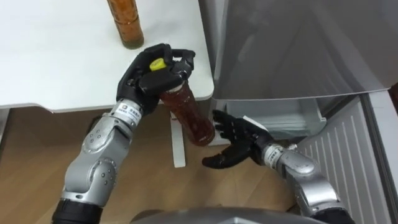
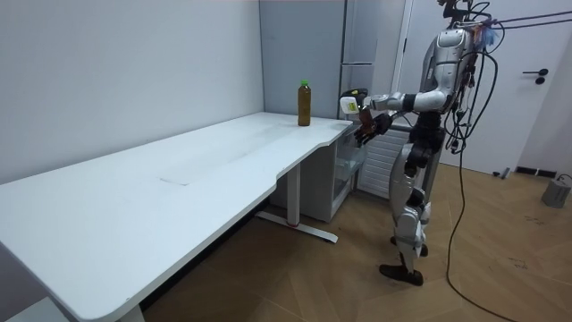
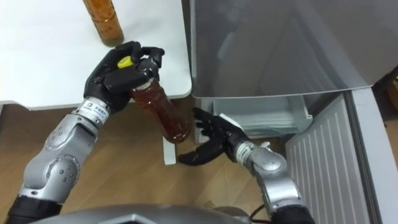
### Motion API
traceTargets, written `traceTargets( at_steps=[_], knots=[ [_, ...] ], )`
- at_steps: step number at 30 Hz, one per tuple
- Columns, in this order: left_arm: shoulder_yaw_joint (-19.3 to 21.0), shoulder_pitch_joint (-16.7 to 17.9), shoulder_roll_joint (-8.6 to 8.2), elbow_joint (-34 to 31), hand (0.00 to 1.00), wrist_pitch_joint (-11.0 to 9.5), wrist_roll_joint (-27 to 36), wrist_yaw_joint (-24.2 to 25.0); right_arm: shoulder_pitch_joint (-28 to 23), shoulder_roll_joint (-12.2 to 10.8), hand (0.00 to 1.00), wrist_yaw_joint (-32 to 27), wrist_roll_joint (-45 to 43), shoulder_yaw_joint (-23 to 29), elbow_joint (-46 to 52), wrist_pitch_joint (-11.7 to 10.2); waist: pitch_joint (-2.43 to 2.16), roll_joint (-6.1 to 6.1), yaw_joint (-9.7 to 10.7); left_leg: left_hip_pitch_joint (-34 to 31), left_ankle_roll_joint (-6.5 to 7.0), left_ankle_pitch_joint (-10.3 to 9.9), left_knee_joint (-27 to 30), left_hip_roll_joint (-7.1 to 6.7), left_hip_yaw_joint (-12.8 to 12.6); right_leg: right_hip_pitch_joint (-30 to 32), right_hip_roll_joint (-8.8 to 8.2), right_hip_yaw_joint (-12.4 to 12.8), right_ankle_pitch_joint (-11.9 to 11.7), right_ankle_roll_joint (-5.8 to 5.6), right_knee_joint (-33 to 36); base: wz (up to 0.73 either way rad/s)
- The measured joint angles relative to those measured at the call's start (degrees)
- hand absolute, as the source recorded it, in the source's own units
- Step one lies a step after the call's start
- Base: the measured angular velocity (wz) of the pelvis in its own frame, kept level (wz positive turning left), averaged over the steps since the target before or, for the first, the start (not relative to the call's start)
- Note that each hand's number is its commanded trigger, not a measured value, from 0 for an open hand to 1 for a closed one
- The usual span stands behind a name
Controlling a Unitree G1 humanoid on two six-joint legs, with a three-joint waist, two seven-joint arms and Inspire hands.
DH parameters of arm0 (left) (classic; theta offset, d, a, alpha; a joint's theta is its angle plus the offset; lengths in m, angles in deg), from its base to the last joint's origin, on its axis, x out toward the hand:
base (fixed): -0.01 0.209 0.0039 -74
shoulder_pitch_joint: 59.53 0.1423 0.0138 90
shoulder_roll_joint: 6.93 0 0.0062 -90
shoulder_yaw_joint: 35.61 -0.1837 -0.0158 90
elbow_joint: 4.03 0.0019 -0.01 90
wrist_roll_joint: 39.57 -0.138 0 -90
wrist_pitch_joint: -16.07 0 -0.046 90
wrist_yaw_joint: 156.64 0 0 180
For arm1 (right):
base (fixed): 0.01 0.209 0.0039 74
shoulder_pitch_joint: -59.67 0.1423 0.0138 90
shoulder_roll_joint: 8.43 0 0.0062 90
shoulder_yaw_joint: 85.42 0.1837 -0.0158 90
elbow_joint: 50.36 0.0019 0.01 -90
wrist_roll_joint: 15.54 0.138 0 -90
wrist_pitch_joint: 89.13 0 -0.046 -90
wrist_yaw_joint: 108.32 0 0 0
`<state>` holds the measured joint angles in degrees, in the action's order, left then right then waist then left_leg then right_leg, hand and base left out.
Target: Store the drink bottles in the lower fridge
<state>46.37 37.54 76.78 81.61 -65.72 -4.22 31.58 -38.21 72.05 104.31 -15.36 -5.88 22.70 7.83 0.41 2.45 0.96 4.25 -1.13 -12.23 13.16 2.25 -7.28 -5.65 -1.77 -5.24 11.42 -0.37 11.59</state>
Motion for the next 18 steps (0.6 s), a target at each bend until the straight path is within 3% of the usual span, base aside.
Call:
traceTargets(
  at_steps=[12, 18],
  knots=[
    [-0.8, 0.1, 0.52, 0.0, 1.0, 0.0, 0.0, 2.1, -0.2, 2.2, 0.0, 8.4, 2.6, -2.2, 4.3, 1.4, 0.16, 0.31, 0.0, -0.6, 0.1, -0.1, 0.3, 0.09, 0.1, 0.3, -0.02, -0.6, 0.0, 0.05, 0.2, 0.02],
    [-2.1, 0.1, 1.82, 0.0, 1.0, -0.1, 0.0, 2.1, -0.1, 3.3, 0.0, 10.1, 2.6, -3.2, 4.1, 1.4, 0.3, 1.42, -0.3, -0.6, 0.1, -0.1, 0.3, 0.1, 0.2, 0.2, -0.02, -0.6, 0.0, 0.05, 0.1, 0.0]
  ],
)
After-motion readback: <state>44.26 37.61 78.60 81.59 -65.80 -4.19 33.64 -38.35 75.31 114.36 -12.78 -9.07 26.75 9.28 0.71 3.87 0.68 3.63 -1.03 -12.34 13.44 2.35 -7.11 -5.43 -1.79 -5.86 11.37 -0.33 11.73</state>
